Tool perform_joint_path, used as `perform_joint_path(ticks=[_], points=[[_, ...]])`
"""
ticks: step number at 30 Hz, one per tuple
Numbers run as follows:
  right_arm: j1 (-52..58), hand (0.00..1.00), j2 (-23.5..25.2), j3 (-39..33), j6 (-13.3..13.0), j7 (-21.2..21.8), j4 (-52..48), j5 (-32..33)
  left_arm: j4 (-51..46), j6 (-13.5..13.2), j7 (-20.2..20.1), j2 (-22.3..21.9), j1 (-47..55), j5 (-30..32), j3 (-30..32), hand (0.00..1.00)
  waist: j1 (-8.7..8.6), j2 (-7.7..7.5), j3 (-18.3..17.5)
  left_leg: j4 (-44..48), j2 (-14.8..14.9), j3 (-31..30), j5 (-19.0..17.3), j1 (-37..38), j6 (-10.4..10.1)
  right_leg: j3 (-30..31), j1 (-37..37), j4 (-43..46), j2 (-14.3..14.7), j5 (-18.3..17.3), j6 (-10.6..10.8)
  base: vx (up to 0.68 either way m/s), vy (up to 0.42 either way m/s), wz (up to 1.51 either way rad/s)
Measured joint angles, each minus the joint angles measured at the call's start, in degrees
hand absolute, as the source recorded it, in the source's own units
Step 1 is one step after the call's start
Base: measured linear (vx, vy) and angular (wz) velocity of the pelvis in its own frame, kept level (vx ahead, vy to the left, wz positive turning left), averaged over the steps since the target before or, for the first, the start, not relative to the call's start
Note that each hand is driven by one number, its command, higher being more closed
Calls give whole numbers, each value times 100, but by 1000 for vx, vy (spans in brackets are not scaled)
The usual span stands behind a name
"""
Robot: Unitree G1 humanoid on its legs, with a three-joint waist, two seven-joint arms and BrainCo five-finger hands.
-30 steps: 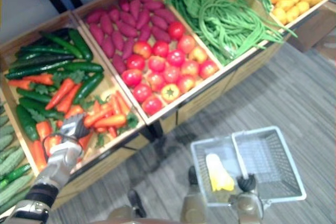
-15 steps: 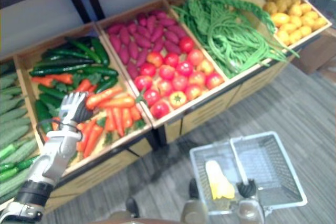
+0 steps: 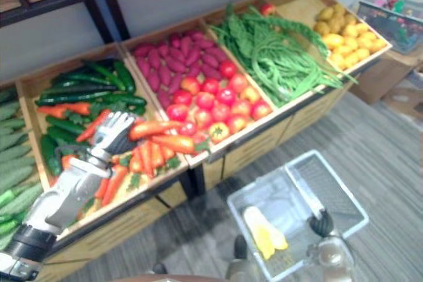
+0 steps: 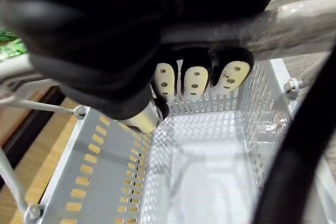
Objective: Pick vegetable in the basket
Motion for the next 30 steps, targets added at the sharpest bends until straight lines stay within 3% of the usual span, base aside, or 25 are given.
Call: perform_joint_path(ticks=[9, 14, 19, 23, 28, 30], points=[[-77, 100, -867, 664, -90, 489, -1045, 44, -293, -352, -453, 50, -611, -455, -1541, 100, 11, 1, -82, -164, 36, 973, -83, 473, -75, 763, -137, 37, 138, 59, 64, -58, -29, -49], [-82, 100, -1281, 1193, -102, 888, -1662, 295, -313, -391, -661, -21, -994, -672, -2198, 100, -4, -23, -144, -160, 60, 1370, -127, 624, -113, 1040, -241, 100, 235, 84, 33, 19, -18, -35], [-311, 100, -1656, 1855, -158, 1224, -2126, 568, -198, -404, -808, -325, -1186, -686, -2674, 100, -14, -16, -186, -107, 58, 1735, -191, 768, -155, 1257, -294, 174, 297, 91, 27, 20, 5, -24], [-669, 100, -2012, 2404, -334, 1583, -2425, 855, -161, -414, -952, -608, -1357, -885, -3069, 100, -17, 41, -220, 349, 200, 2154, -440, 754, -233, 1462, -317, 208, 350, 91, 32, -24, -2, -28], [-980, 100, -2422, 2796, -352, 1877, -2765, 1372, 117, -463, -1088, -993, -1386, -893, -3226, 100, -41, 60, -234, 692, 330, 2380, -679, 728, -276, 1684, -395, 235, 429, 97, 41, -56, -26, -25], [-1133, 100, -2556, 2860, -346, 2059, -2807, 1584, 348, -458, -1116, -1211, -1388, -891, -3241, 100, -145, 82, -247, 789, 349, 2455, -745, 699, -275, 1749, -441, 238, 432, 108, 58, -42, -17, -16]])
